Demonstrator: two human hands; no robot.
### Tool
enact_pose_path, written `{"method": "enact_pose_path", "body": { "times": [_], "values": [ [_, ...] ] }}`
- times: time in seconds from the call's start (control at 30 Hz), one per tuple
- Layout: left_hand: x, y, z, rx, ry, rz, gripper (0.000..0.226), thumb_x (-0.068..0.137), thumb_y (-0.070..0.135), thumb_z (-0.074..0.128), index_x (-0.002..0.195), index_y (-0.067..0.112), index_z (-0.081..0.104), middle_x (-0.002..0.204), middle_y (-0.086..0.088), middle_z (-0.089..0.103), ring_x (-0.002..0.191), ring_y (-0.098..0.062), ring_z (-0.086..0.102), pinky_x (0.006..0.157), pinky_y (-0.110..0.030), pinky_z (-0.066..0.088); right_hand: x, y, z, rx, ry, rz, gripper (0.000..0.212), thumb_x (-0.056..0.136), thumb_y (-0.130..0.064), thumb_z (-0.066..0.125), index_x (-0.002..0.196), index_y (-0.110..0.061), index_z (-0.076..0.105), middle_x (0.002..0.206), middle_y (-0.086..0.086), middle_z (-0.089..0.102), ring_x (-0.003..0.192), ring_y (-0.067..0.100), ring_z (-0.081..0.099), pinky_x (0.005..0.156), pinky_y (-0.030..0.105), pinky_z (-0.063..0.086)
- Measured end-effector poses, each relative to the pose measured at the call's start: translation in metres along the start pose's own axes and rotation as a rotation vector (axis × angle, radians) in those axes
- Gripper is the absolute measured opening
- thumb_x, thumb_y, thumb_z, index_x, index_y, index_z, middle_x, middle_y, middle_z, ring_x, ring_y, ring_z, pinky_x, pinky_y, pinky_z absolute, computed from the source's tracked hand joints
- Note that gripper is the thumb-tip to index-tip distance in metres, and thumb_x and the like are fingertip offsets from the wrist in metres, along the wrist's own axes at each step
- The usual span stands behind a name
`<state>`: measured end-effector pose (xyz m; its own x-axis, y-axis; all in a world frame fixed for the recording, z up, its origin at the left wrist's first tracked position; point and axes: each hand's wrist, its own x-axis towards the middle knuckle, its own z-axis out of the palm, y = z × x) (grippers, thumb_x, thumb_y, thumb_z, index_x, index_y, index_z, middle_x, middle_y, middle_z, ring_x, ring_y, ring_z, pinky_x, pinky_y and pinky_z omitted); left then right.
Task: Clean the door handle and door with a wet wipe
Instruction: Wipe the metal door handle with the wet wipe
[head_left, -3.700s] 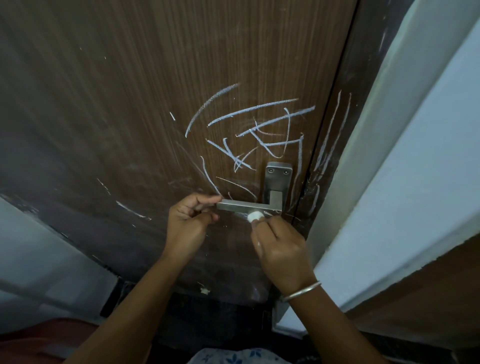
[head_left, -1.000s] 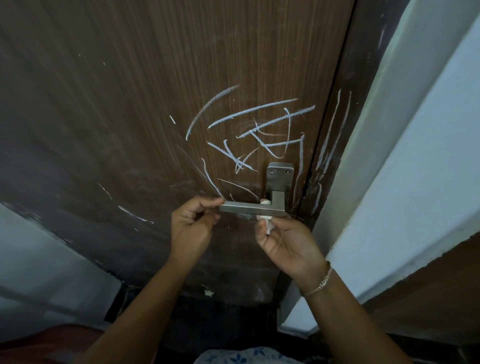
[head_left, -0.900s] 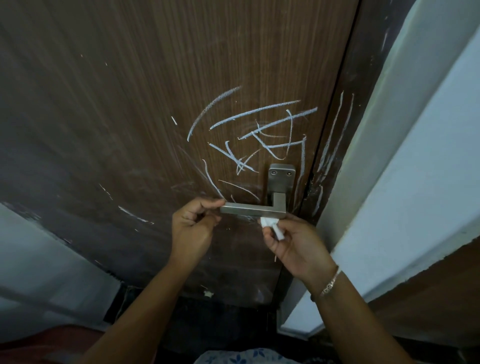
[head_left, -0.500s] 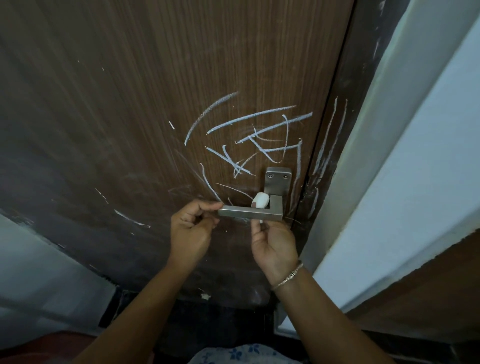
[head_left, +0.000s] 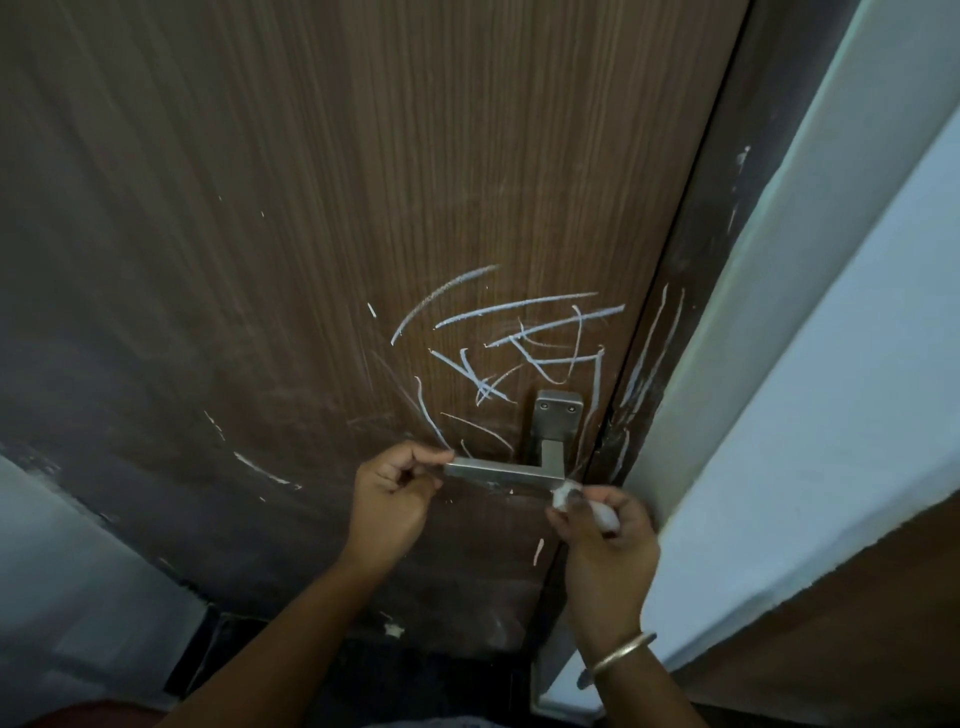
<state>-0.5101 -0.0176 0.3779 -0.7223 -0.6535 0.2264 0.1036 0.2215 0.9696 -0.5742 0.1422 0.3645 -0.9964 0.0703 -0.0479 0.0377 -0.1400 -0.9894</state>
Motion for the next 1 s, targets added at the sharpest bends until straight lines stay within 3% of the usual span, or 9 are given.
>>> {"method": "enact_pose_path", "body": {
  "times": [0.07,0.13,0.23,0.3,0.5,0.6,0.73,0.87,1.0],
  "values": [
    [0.002,0.001,0.002,-0.017,0.009,0.003,0.046,0.076,-0.023,0.050,0.072,0.019,0.068,0.066,0.003,0.066,0.063,-0.002,0.061,0.062,-0.014,0.050,0.004,-0.016,0.000,-0.220,0.034,-0.364,0.031,0.079,-0.002,0.070,0.082,-0.032,0.068,0.091,-0.008,0.068,0.086,0.009,0.063,0.081,0.018,0.053],
    [0.003,0.002,0.004,-0.013,0.006,0.014,0.044,0.076,-0.023,0.050,0.070,0.018,0.067,0.066,0.002,0.065,0.063,-0.002,0.060,0.061,-0.013,0.049,0.013,-0.027,0.000,-0.345,0.050,-0.684,0.027,0.077,0.009,0.067,0.093,-0.012,0.071,0.100,0.002,0.065,0.092,0.009,0.059,0.088,0.009,0.045],
    [0.005,0.003,0.005,-0.016,-0.002,0.006,0.042,0.075,-0.023,0.051,0.067,0.016,0.065,0.062,0.007,0.067,0.062,0.000,0.060,0.059,-0.010,0.047,0.025,-0.039,0.008,-0.540,-0.061,-0.899,0.022,0.076,0.011,0.066,0.094,0.000,0.072,0.099,0.015,0.066,0.092,0.020,0.063,0.087,0.022,0.051],
    [0.006,0.003,0.005,-0.015,0.003,-0.003,0.042,0.075,-0.023,0.051,0.066,0.016,0.065,0.063,0.005,0.067,0.063,0.001,0.061,0.060,-0.011,0.048,0.030,-0.037,0.013,-0.590,-0.077,-0.864,0.021,0.074,0.013,0.068,0.089,-0.001,0.073,0.093,0.016,0.067,0.084,0.026,0.066,0.081,0.029,0.054],
    [0.001,0.003,0.002,-0.032,0.012,-0.045,0.043,0.076,-0.022,0.053,0.071,0.018,0.067,0.066,0.000,0.062,0.064,-0.008,0.058,0.062,-0.020,0.048,0.019,-0.007,-0.001,-0.680,-0.169,-0.510,0.011,0.081,0.004,0.065,0.083,-0.004,0.072,0.082,0.013,0.070,0.076,0.028,0.067,0.072,0.020,0.044],
    [-0.002,0.008,0.000,-0.028,-0.007,-0.064,0.042,0.076,-0.021,0.053,0.076,0.018,0.067,0.066,-0.010,0.058,0.065,-0.020,0.054,0.064,-0.029,0.046,0.007,-0.008,-0.007,-0.633,-0.140,-0.569,0.016,0.078,0.006,0.067,0.084,-0.009,0.070,0.083,0.007,0.069,0.076,0.021,0.064,0.071,0.025,0.049],
    [-0.006,0.016,-0.003,0.004,-0.037,-0.073,0.042,0.076,-0.018,0.054,0.080,0.021,0.068,0.071,-0.009,0.064,0.065,-0.015,0.057,0.062,-0.020,0.048,0.006,-0.031,-0.005,-0.534,-0.046,-0.629,0.024,0.079,0.009,0.064,0.096,-0.007,0.069,0.095,0.007,0.069,0.087,0.021,0.063,0.080,0.024,0.048],
    [-0.009,0.022,-0.003,-0.016,-0.053,-0.084,0.042,0.077,-0.020,0.051,0.082,0.019,0.067,0.085,-0.022,0.066,0.068,-0.023,0.056,0.066,-0.036,0.049,0.011,-0.050,0.006,-0.532,-0.112,-0.743,0.028,0.082,0.003,0.061,0.108,-0.007,0.064,0.101,0.006,0.067,0.088,0.020,0.063,0.078,0.027,0.051],
    [-0.010,0.023,-0.004,-0.010,-0.054,-0.083,0.043,0.077,-0.019,0.050,0.083,0.020,0.067,0.082,-0.016,0.066,0.066,-0.023,0.055,0.062,-0.031,0.047,0.015,-0.056,0.016,-0.826,-0.219,-0.951,0.023,0.077,0.003,0.061,0.099,-0.004,0.067,0.090,0.017,0.068,0.080,0.034,0.064,0.073,0.036,0.053]
  ]
}}
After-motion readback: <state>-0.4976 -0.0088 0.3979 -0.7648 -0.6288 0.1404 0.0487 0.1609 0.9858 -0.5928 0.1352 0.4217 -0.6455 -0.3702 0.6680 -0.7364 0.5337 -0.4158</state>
